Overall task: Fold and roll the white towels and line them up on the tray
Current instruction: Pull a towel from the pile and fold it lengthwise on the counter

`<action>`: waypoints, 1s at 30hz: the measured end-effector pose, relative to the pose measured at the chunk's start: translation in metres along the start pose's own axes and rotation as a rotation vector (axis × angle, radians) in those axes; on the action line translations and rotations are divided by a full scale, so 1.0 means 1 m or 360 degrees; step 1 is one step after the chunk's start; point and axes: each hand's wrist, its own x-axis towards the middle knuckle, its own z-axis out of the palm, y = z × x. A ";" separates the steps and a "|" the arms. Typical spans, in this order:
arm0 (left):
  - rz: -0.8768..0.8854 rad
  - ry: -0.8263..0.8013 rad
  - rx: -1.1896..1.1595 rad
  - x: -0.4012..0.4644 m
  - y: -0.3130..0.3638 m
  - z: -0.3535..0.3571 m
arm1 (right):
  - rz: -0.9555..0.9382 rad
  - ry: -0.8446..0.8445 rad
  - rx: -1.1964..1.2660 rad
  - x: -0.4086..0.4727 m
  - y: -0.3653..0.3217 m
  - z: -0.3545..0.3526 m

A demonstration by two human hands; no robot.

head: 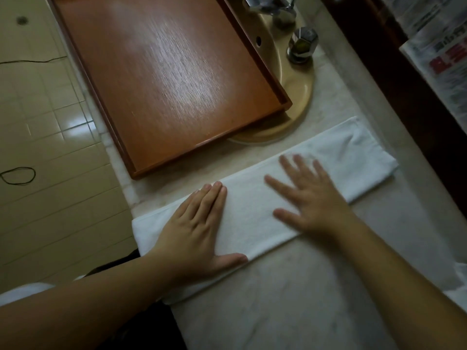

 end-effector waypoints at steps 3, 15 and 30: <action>-0.0016 0.0008 0.0007 -0.001 0.000 0.003 | 0.0281 -0.0020 0.0075 0.000 0.048 -0.008; -0.0030 0.0003 0.0008 0.000 0.002 0.003 | 0.0877 0.0156 0.0308 0.009 0.120 -0.004; -0.0065 -0.0036 -0.0047 -0.001 0.005 -0.001 | 0.1230 0.0092 0.0517 0.038 -0.093 -0.013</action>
